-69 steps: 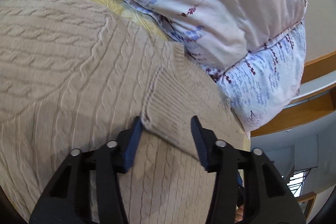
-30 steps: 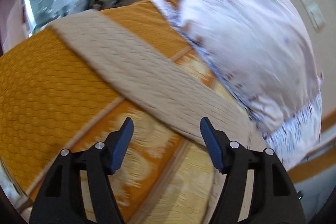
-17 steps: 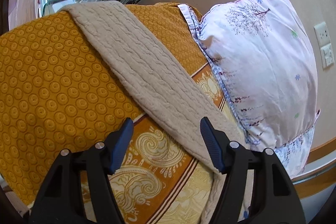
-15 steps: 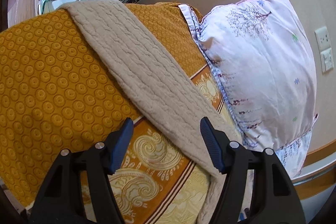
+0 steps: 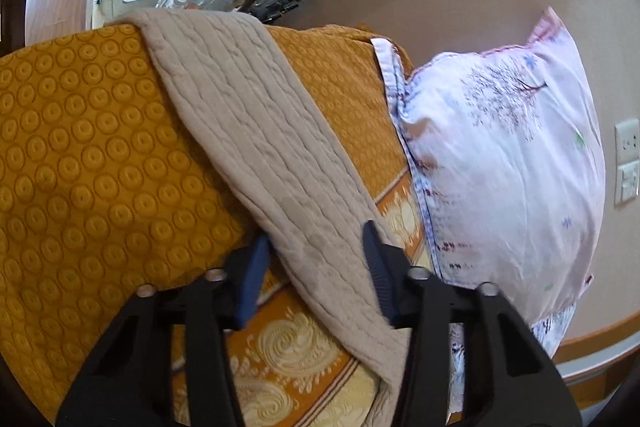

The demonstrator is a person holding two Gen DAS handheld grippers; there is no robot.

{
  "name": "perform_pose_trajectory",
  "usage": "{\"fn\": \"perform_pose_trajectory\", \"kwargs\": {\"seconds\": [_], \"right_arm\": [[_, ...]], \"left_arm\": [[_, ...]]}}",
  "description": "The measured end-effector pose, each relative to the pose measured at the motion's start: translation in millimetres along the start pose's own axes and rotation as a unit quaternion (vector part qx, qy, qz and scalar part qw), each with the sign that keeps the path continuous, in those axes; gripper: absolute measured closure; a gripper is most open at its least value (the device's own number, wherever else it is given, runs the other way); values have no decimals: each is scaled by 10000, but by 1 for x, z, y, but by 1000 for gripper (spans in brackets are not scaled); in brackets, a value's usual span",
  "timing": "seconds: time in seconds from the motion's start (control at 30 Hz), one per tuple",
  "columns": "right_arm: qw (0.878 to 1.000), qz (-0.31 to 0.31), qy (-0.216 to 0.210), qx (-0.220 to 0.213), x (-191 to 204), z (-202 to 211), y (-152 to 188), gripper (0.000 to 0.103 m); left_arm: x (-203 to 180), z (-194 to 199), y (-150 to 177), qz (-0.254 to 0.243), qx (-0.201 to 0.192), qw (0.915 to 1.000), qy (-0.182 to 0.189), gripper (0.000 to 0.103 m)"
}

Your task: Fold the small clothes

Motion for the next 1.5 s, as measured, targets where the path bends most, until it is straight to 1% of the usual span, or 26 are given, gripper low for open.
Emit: {"fn": "perform_pose_trajectory", "kwargs": {"seconds": [0.03, 0.07, 0.17, 0.27, 0.3, 0.33, 0.43, 0.57, 0.63, 0.67, 0.77, 0.83, 0.87, 0.93, 1.0, 1.03, 1.07, 1.17, 1.23, 1.27, 1.3, 1.33, 1.37, 1.4, 1.47, 1.5], "right_arm": [[10000, -37, -22, 24, -1, 1, 0, 22], [9999, -84, -53, 52, -3, 3, 0, 22], [9994, -260, -175, 122, -9, 9, 0, 22], [9994, -306, -166, 68, -13, 18, -1, 22], [9994, -304, -181, 29, -15, 21, -2, 22], [9994, -303, -193, -1, -15, 24, -2, 22], [9993, -258, -235, -121, -14, 36, -3, 22], [9993, -153, -230, -267, -14, 50, -2, 22], [9991, -151, -224, -319, -18, 56, -1, 22], [9990, -160, -206, -353, -20, 59, -1, 22], [9989, -206, -169, -391, -27, 63, 0, 22], [9990, -232, -144, -348, -29, 64, 1, 22], [9991, -217, -148, -326, -29, 64, 1, 22], [9995, -41, -135, -283, -23, 65, -1, 22], [9987, 364, -195, -297, -8, 68, -5, 22], [9975, 600, -246, -298, 2, 68, -7, 22], [9953, 875, -302, -298, 13, 67, -8, 22], [9794, 1895, -659, -231, 62, 61, -8, 27], [9617, 2544, -1021, -52, 101, 48, -1, 34], [9531, 2806, -1137, 3, 118, 42, 3, 38], [9404, 3143, -1295, 86, 140, 32, 9, 43], [9315, 3347, -1413, 160, 154, 25, 15, 45], [9217, 3553, -1535, 259, 170, 15, 21, 50], [9114, 3768, -1611, 390, 188, 3, 30, 52], [8959, 4080, -1676, 532, 210, -14, 44, 55], [8869, 4274, -1650, 591, 222, -25, 51, 56]], "left_arm": [[0, -3, 0, -13, 41, 10000, -13, 90], [-1, -6, 1, -26, 93, 10000, -4, 96], [-16, -2, 6, -239, -61, 9996, 105, 97], [-49, 9, 15, -552, -192, 9974, 420, 97], [-69, 13, 22, -713, -174, 9953, 634, 97], [-81, 14, 26, -821, -165, 9938, 735, 98], [-134, 14, 55, -1345, -49, 9841, 1163, 97], [-200, -2, 113, -2022, 311, 9646, 1663, 97], [-231, -21, 156, -2428, 628, 9507, 1822, 97], [-238, -27, 170, -2566, 726, 9461, 1836, 97], [-258, -58, 230, -3051, 1178, 9288, 1743, 97], [-261, -83, 266, -3389, 1512, 9160, 1525, 97], [-259, -94, 283, -3619, 1705, 9066, 1341, 96], [-252, -99, 292, -3776, 1813, 9003, 1182, 91], [-242, -90, 287, -3747, 1877, 8984, 1316, 78], [-235, -80, 279, -3693, 1850, 8999, 1396, 65], [-229, -72, 271, -3640, 1769, 9031, 1435, 59], [-206, -46, 237, -3486, 1364, 9168, 1392, 59], [-186, -38, 214, -3333, 1219, 9271, 1208, 60], [-178, -38, 206, -3261, 1206, 9310, 1113, 60], [-167, -41, 198, -3150, 1214, 9362, 976, 60], [-159, -43, 191, -3026, 1233, 9409, 893, 60], [-151, -45, 186, -2914, 1268, 9444, 848, 61], [-143, -48, 182, -2803, 1318, 9472, 829, 62], [-136, -50, 179, -2727, 1339, 9489, 851, 70], [-132, -50, 177, -2698, 1340, 9495, 877, 70]]}}
Point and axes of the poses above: each gripper's, at about its wrist camera, not at the fingertips, and z roughly against the way its jaws point, x to its left, y to its underside, the point moved 3 cm from there along -z, roughly the way its jaws point, and after that the axes turned 6 degrees about -z, right-handed, at the moved point
